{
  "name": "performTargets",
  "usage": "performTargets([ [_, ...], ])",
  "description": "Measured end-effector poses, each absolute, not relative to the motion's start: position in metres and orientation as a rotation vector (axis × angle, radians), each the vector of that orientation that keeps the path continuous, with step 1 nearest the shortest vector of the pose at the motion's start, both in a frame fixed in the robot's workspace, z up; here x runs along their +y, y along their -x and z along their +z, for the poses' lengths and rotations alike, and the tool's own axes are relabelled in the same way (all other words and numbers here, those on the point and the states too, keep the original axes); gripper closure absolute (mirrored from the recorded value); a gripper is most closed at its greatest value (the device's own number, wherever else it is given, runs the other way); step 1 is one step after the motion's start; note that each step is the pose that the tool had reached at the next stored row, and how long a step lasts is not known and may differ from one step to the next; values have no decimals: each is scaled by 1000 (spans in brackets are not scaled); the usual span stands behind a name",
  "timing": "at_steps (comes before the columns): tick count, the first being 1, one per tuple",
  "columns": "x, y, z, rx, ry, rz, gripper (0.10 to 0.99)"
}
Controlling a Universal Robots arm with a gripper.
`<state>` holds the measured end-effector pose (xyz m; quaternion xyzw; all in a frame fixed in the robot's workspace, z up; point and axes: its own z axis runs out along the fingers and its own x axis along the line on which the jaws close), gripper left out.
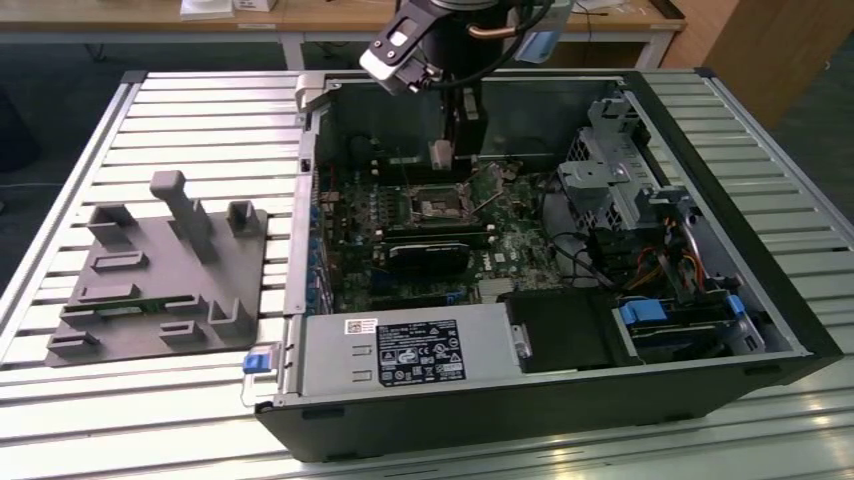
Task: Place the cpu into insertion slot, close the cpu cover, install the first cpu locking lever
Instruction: 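Place the cpu into insertion slot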
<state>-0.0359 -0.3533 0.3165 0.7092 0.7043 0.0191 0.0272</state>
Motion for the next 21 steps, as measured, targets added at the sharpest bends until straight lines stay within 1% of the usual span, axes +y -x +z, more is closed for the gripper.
performTargets([
  [8,-352,36,312,2181,-2184,58,545],
  [21,-338,36,302,2181,-2180,55,545],
])
